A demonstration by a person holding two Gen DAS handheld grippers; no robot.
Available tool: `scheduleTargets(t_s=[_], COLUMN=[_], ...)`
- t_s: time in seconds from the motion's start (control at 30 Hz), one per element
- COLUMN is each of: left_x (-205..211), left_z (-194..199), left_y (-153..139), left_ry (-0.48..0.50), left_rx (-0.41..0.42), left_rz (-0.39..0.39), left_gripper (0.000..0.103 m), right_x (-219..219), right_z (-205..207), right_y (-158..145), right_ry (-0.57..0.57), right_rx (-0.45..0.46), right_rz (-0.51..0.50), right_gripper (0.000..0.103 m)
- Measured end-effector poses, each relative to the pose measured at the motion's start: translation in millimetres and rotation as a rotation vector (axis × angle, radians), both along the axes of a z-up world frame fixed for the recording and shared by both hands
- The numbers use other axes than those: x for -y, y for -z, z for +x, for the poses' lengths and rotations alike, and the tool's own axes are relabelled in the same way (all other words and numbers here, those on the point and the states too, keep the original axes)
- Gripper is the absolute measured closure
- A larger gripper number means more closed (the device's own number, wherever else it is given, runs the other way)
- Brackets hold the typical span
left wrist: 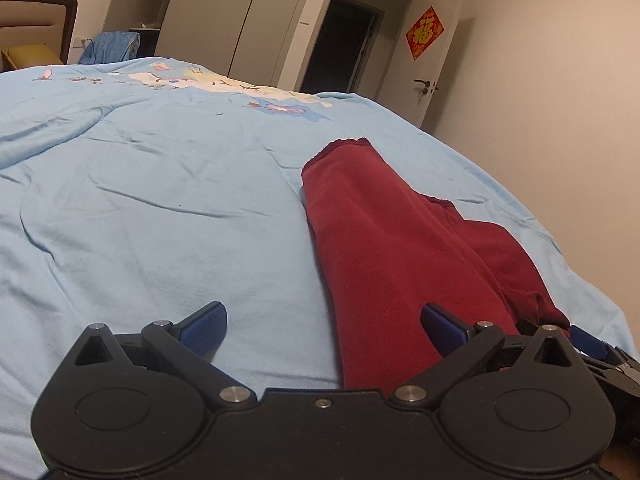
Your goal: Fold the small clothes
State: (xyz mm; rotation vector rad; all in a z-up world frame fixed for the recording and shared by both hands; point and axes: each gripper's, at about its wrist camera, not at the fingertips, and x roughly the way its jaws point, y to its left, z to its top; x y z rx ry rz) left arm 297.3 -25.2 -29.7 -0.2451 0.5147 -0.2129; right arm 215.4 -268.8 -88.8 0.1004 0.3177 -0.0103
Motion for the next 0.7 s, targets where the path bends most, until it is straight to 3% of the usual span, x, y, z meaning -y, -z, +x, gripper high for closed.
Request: scheduleTargets(t_s=[0.4,0.5,0.7], left_x=[-0.4,-2.7,-3.0], left_z=[-0.5,-0.3,-0.8], left_y=[1.9,2.3,3.7], left_ry=[0.003,0.004,0.007], left_rx=[0.015,0.017,0.022], left_rz=[0.007,0.001,-0.006], left_gripper=[0.001,0.001,0.001], right_x=[2.9,6.4,1.8], right_z=[-0.8,3.8,29.0], right_y=[-1.8,-13.4,-54.8], right_ry=[0.012,0.015,0.025], right_rx=[-0.025,-0.058,0.023], right_rz=[0.061,0.080,0.008], right_gripper=[0.000,0.000,0.000])
